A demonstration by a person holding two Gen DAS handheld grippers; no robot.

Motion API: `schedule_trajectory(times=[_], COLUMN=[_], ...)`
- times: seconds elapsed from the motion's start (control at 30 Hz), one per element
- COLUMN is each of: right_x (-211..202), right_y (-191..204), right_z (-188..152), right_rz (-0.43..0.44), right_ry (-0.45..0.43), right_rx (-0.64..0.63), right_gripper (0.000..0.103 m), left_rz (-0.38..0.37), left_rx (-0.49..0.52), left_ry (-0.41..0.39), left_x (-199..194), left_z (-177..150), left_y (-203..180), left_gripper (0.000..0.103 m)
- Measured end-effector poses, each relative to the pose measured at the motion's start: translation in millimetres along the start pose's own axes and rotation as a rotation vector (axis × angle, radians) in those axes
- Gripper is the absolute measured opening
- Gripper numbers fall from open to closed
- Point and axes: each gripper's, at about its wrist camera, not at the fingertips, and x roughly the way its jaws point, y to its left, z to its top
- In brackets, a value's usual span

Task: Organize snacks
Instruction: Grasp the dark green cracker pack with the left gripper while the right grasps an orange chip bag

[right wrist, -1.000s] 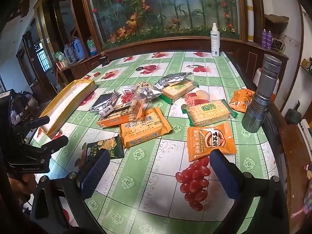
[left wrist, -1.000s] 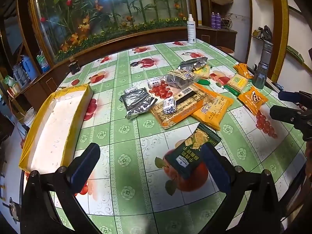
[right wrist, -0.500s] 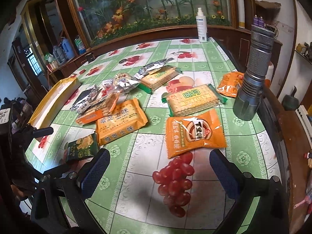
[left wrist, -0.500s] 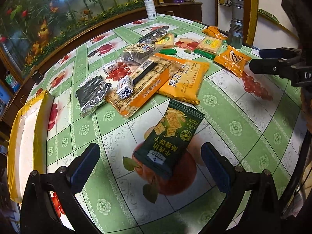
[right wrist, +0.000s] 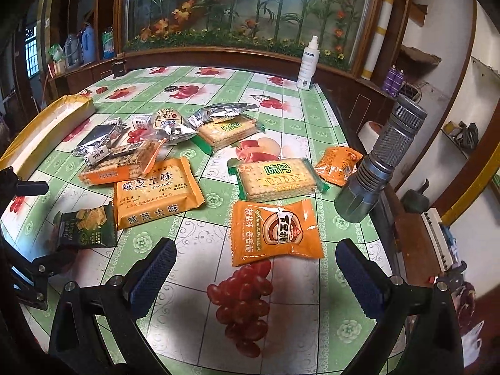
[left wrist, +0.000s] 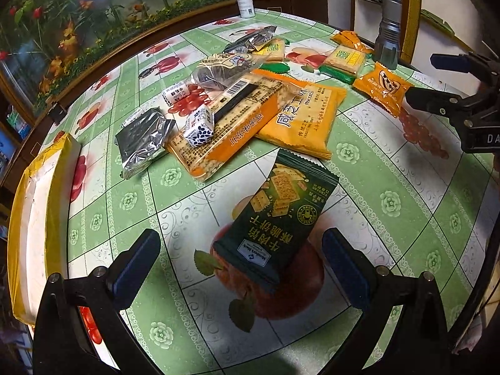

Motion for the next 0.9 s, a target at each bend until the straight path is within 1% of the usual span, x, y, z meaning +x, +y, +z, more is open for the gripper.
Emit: schedule_trajectory(times=[0.1, 0.2, 0.33, 0.4, 0.47, 0.53, 0.63, 0.8, 0.87, 0.9], right_x=[1, 1, 4, 7, 15, 26, 40, 61, 71, 75], right_y=[4, 6, 6, 2, -10, -20, -29, -34, -34, -32], right_z=[0, 0, -2, -2, -4, -4, -4, 1, 2, 2], right_rz=[-0.054, -0.088, -0.097, -0.059, 0.054, 0.116, 0.151, 0.203, 0.184, 0.170], right_ry=[-0.002, -0.008, -0.004, 0.004, 0.029, 0.053, 0.072, 0.101, 0.131, 0.143], right_rx=[-0.027, -0.047, -0.061, -0.044, 0.032, 0.098, 0.134, 0.161, 0.152, 0.141], right_gripper=[0.103, 0.103, 0.103, 0.103, 0.103, 0.103, 0.103, 0.103, 0.103, 0.103], left_rz=[0.004, 0.002, -0.015, -0.037, -0.063, -0.094, -0.161, -0.172, -0.173, -0.173], left_rx=[0.003, 0.002, -0.010, -0.025, -0.045, -0.061, -0.097, -0.072, -0.057, -0.054], left_ry=[0.011, 0.015, 0.016, 0.016, 0.021, 0.022, 0.037, 0.024, 0.022, 0.015], left_x=[3, 5, 7, 9, 12, 16, 24, 29, 30, 30], left_z=[0, 0, 2, 3, 4, 6, 10, 22, 26, 26], left_y=[-1, -2, -2, 1, 4, 7, 13, 8, 5, 5], left_gripper=[0.103, 0.103, 0.103, 0.103, 0.103, 0.103, 0.103, 0.103, 0.103, 0.100])
